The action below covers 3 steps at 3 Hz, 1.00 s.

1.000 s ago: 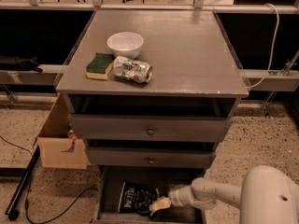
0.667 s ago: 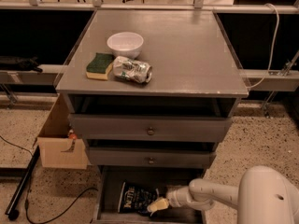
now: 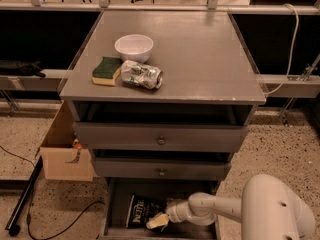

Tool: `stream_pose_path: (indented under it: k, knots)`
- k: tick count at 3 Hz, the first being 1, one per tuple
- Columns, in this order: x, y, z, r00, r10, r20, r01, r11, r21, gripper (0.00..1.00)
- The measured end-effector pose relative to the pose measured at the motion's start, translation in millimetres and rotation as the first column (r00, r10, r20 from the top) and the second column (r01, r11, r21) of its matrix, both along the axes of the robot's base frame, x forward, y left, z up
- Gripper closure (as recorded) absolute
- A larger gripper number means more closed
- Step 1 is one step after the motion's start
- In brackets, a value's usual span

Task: Pick blue chip bag from bottom drawer and place on counter

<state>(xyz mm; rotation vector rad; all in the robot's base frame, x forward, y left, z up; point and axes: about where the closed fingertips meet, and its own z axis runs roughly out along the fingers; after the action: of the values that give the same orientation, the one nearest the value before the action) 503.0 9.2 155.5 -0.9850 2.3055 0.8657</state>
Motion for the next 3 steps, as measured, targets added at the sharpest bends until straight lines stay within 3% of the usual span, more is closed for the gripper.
stream_pose_path:
  k: [1,2,3]
  knots:
    - [-4.3,-3.7,-14.6,0.9994,-0.010,-0.031,0.010,1.000,-0.017,0.00]
    - [-4.5,-3.8,-15.6,0.9994,-0.011,-0.033,0.010,1.000,-0.018,0.00]
    - [-4.5,-3.8,-15.6,0.9994,-0.011,-0.033,0.010,1.000,-0.018,0.19]
